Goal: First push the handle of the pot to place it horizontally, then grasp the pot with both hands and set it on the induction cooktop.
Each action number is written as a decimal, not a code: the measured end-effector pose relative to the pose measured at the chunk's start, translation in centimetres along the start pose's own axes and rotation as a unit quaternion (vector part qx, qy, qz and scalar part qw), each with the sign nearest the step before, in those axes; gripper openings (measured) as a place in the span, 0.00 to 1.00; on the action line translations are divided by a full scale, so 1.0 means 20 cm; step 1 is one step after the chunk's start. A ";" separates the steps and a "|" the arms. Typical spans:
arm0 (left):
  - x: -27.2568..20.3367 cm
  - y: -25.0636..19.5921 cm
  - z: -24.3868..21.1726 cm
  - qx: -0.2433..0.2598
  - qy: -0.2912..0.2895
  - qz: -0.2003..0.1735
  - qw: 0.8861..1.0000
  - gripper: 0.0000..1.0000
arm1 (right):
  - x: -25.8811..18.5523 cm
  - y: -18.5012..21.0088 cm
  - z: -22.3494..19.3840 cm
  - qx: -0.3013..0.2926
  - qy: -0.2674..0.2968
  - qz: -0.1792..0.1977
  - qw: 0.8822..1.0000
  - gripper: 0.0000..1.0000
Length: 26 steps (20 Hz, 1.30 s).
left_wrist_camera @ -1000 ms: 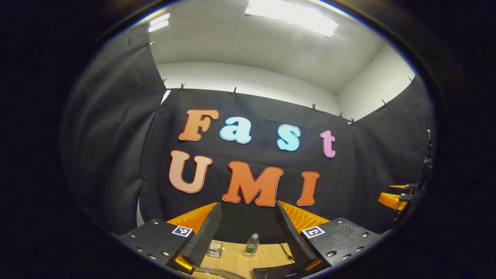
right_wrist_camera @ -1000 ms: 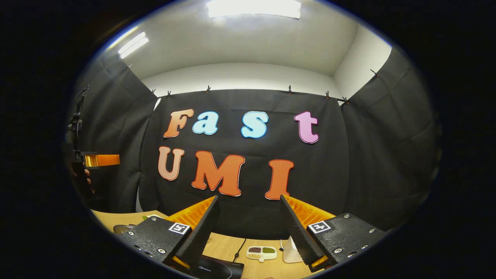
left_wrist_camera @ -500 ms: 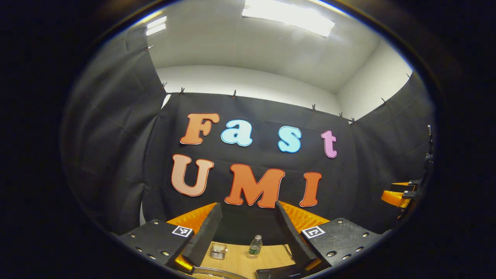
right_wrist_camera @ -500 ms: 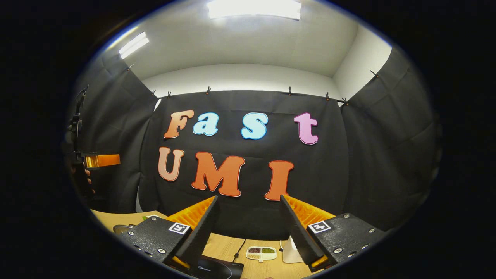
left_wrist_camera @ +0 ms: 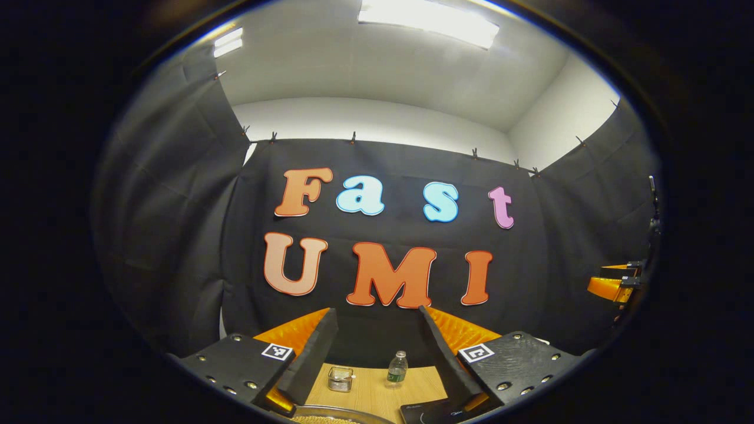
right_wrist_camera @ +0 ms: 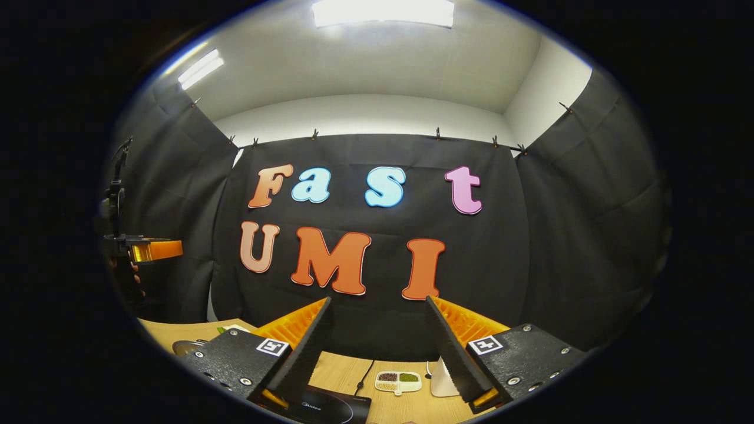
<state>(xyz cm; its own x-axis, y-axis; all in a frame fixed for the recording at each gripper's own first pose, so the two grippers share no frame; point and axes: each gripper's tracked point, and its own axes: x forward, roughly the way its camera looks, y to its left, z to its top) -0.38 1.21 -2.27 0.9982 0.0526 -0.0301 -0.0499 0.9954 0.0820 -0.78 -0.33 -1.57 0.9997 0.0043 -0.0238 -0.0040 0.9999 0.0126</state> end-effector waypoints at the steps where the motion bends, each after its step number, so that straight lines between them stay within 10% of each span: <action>1: 0.00 -0.02 -0.02 -0.003 0.007 -0.008 1.000 0.86 | 0.00 0.00 -0.01 0.001 0.000 0.001 1.000 0.95; 10: -0.06 -0.09 -0.32 0.037 0.101 -0.051 0.993 0.88 | -0.02 0.04 -0.14 -0.006 0.009 0.011 1.000 0.95; 21: -0.31 -0.15 -0.97 0.124 0.293 -0.125 0.940 0.15 | -0.07 0.06 -0.25 -0.019 0.006 0.008 1.000 0.95; 26: -0.53 -0.14 -1.18 0.152 0.366 -0.152 0.906 0.13 | -0.11 0.10 -0.31 -0.017 0.010 0.012 1.000 0.95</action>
<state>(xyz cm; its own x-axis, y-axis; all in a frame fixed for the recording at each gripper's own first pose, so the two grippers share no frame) -11.57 -0.13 -25.76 0.6689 -0.0695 -0.7401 0.3452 0.9108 0.2265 -3.04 1.65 -7.71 0.9986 0.0290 -0.0448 -0.0299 0.9993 -0.0202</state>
